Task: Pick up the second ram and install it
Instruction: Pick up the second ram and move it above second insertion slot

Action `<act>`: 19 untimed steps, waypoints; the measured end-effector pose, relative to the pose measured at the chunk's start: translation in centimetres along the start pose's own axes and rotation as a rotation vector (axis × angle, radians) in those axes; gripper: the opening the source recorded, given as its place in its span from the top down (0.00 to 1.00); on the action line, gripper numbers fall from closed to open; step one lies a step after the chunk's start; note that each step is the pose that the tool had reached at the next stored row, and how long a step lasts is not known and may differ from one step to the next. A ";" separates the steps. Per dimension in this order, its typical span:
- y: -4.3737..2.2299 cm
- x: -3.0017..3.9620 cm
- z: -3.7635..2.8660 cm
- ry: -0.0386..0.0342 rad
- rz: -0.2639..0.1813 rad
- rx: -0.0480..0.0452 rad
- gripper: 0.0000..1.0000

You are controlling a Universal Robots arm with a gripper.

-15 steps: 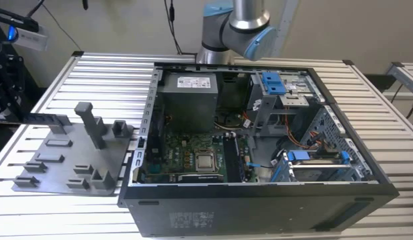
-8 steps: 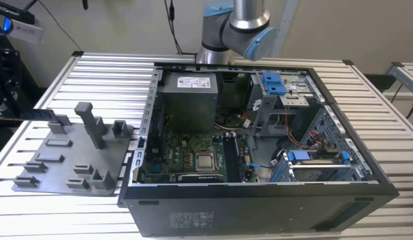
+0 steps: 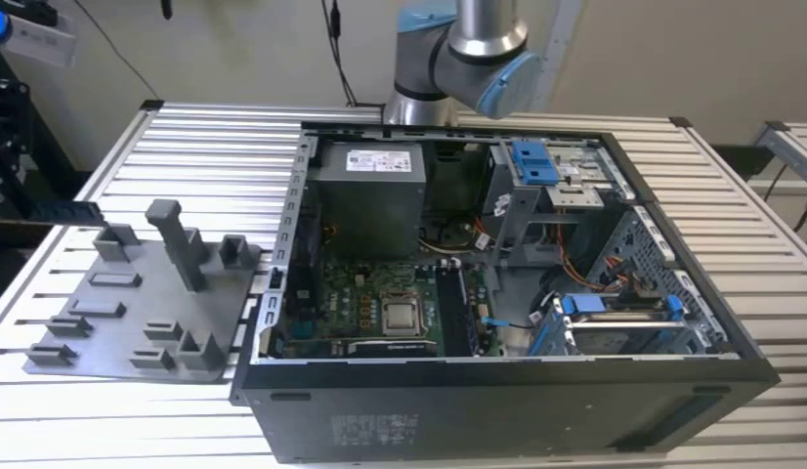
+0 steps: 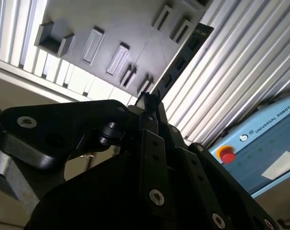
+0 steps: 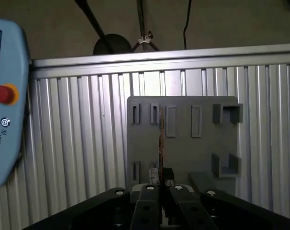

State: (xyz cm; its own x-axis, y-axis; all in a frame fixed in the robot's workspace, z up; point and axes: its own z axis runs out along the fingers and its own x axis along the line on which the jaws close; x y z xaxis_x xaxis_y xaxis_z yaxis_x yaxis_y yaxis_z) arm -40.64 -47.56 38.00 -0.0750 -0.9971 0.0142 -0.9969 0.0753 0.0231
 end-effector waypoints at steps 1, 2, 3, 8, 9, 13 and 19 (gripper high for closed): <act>0.01 0.00 -0.20 -0.0004 0.000 0.0000 0.86; 0.01 0.01 -0.38 -0.0008 0.000 0.0001 0.86; 0.02 0.01 -0.58 -0.0011 0.000 0.0001 0.86; 0.05 0.02 -1.67 -0.0030 0.000 0.0000 0.86; 0.05 0.03 -1.89 -0.0032 0.000 0.0000 0.86; 0.08 0.04 -2.84 -0.0040 0.000 -0.0001 0.86; 0.10 0.06 -3.97 -0.0046 0.000 -0.0001 0.86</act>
State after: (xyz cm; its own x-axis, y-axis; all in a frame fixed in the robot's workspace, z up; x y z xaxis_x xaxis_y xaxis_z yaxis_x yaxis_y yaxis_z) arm -40.65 -47.56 41.98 -0.0750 -0.9971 0.0095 -0.9969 0.0752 0.0232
